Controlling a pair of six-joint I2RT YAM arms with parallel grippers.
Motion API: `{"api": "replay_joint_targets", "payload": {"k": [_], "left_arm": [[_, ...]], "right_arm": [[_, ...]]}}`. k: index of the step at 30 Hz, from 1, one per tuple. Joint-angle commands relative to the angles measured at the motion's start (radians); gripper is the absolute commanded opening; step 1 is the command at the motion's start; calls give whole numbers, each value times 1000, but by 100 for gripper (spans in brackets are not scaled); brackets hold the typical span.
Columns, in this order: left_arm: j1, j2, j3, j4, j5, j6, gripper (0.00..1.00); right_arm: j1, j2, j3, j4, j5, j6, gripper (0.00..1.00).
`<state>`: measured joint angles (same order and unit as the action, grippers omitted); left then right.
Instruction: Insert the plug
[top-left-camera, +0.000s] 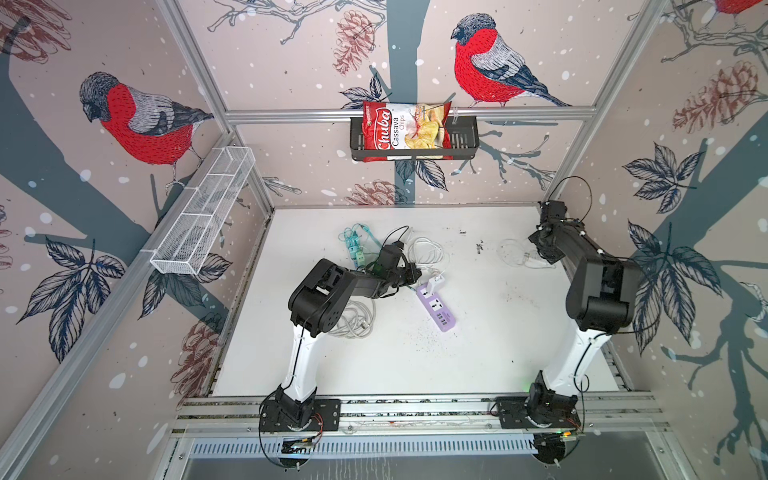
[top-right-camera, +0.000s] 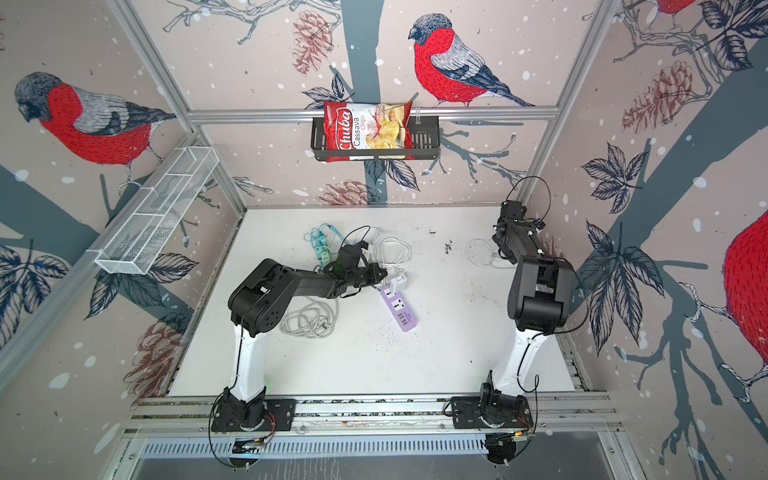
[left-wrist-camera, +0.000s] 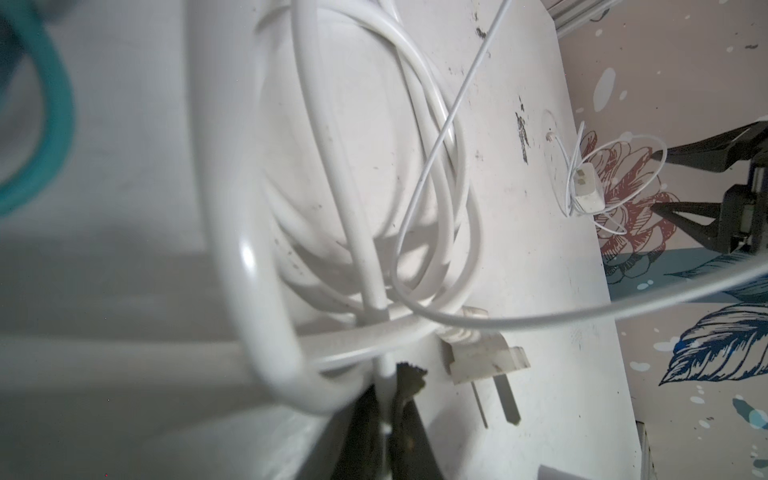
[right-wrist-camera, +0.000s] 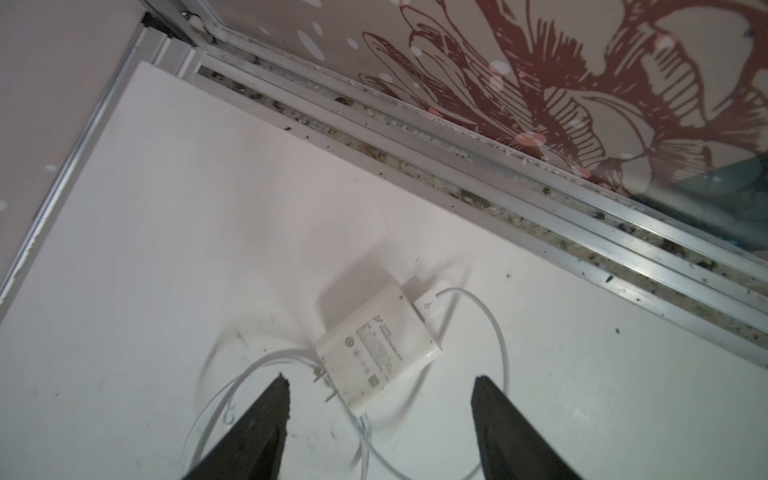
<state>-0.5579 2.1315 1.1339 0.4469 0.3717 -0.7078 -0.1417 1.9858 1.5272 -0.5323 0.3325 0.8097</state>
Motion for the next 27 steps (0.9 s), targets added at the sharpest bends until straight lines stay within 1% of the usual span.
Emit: {"api": "replay_joint_targets", "payload": {"k": [1, 2, 3, 5, 7, 10, 12, 18, 21, 24, 27], "left_arm": [[7, 4, -9, -63, -56, 3, 0], [6, -3, -20, -46, -47, -2, 4], [6, -16, -30, -31, -40, -4, 11], [6, -41, -53, -16, -37, -1, 14], [8, -76, -71, -15, -33, 7, 21], [6, -143, -103, -10, -24, 14, 38], [6, -181, -109, -29, -32, 24, 41], [6, -222, -117, -67, -29, 39, 43], [6, -239, -126, -75, -2, 32, 43], [-7, -283, -131, -116, 21, 35, 41], [-36, -348, -181, -152, 17, 35, 41]], "right_arm": [[-10, 32, 33, -39, -13, -27, 69], [-12, 59, 59, -59, -27, -35, 68], [-8, 80, 78, -75, -33, -49, 67], [-4, 112, 98, -90, -41, -61, 66], [-4, 134, 97, -93, -72, -74, 61], [1, 163, 78, -95, -100, -83, 59], [4, 173, 51, -88, -109, -85, 57], [22, 131, -90, -21, -135, -88, 56], [44, 87, -184, 14, -153, -82, 56], [76, 31, -283, 48, -167, -72, 56], [115, -33, -382, 81, -176, -58, 56]]}}
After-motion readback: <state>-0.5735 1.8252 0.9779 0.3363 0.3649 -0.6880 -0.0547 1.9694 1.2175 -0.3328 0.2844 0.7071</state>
